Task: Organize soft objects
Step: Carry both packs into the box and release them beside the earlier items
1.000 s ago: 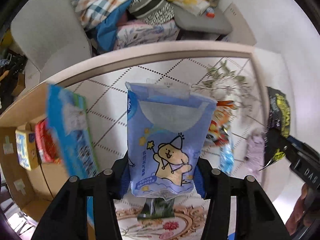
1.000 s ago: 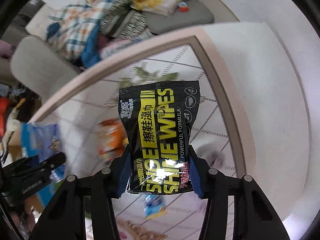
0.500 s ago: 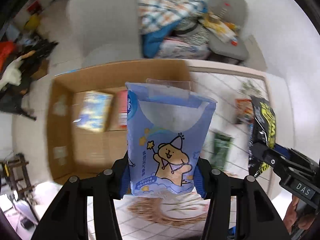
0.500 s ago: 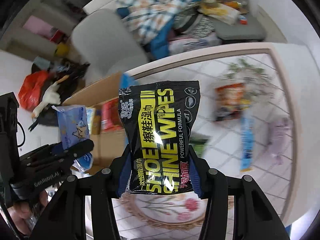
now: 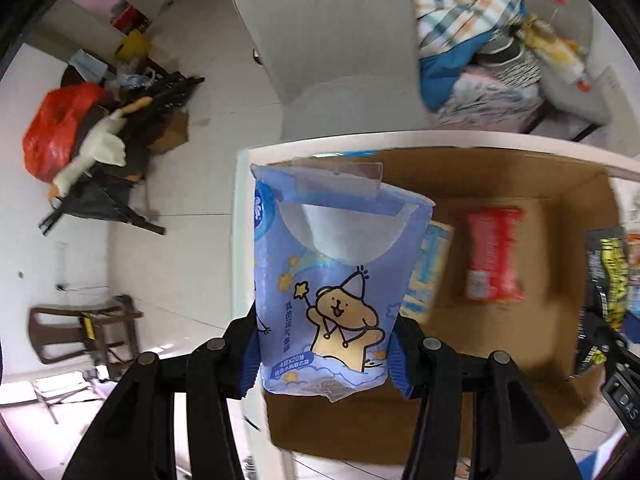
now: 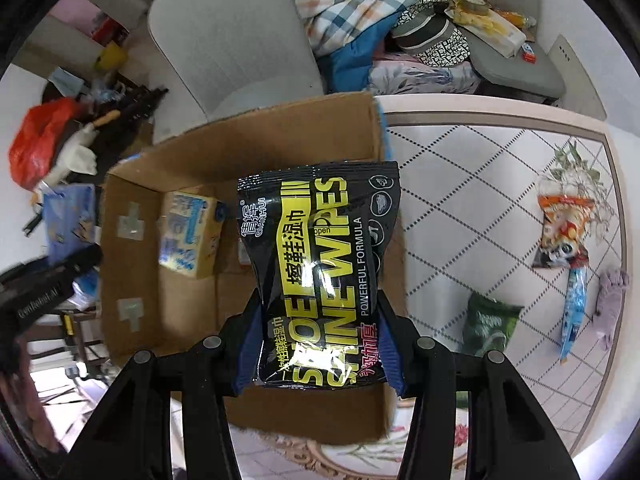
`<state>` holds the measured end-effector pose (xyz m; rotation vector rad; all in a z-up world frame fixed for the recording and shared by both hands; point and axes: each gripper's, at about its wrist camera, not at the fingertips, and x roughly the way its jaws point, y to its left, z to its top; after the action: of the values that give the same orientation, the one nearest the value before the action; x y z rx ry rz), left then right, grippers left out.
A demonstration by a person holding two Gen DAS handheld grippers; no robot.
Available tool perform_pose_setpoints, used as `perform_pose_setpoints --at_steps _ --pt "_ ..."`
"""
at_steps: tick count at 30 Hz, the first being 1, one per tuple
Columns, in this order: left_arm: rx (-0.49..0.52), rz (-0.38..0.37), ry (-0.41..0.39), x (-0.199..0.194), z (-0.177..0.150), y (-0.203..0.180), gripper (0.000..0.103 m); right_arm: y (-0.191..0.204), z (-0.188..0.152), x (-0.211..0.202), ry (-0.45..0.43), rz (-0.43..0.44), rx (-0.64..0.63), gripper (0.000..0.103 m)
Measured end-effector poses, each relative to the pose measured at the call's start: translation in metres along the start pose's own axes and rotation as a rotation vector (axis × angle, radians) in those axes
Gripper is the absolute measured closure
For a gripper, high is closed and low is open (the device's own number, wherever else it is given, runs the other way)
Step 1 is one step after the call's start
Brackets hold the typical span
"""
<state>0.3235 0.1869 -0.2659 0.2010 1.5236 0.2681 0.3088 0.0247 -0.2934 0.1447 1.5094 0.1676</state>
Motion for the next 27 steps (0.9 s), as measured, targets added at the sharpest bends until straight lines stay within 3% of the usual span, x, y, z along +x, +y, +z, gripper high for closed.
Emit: perform_pose_setpoints --at_steps 7,18,19,20,22,27 --pt "0.039 0.028 0.075 0.047 0.018 -0.006 0.054 0.01 0.019 0.046 0.028 -0.091 -0.012 0.05" --pt "0.041 0.012 0.152 0.08 0.03 -0.008 0.047 0.021 0.047 0.074 0.026 -0.148 -0.04 0.047" --pt "0.035 0.0 0.156 0.08 0.03 -0.007 0.046 0.023 0.049 0.073 0.023 -0.15 -0.043 0.042" --pt "0.028 -0.014 0.161 0.08 0.03 -0.005 0.044 0.023 0.051 0.072 0.019 -0.146 -0.048 0.03" --pt "-0.004 -0.06 0.17 0.077 0.03 0.0 0.042 0.026 0.052 0.067 0.008 -0.141 -0.054 0.021" --pt "-0.073 -0.15 0.179 0.067 0.03 0.011 0.042 0.025 0.052 0.058 0.014 -0.117 -0.043 0.021"
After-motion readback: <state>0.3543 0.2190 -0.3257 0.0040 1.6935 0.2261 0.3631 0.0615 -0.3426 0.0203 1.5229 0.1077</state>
